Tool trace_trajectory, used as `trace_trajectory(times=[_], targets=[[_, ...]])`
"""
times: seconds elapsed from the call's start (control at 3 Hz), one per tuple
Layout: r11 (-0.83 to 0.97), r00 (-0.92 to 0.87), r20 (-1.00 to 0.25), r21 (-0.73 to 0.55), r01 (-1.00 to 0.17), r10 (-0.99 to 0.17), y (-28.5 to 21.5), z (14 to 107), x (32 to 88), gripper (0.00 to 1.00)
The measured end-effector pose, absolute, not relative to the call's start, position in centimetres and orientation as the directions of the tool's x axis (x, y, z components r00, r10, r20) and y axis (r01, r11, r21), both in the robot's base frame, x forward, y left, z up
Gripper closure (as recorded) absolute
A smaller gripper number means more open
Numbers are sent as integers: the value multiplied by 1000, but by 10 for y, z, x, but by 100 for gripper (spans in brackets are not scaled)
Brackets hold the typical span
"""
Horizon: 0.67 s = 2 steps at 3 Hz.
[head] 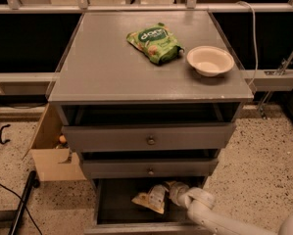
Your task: Place brown chip bag into bottom drawer
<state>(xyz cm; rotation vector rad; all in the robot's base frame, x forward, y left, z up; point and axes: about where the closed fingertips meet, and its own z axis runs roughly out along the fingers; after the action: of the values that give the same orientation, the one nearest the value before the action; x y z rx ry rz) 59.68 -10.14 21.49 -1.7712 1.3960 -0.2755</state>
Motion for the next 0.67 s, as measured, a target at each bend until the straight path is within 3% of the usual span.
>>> trace_trajectory(times=[0.67], targets=[[-34,359,-297,-728,-685,-885,-96,199,619,100]])
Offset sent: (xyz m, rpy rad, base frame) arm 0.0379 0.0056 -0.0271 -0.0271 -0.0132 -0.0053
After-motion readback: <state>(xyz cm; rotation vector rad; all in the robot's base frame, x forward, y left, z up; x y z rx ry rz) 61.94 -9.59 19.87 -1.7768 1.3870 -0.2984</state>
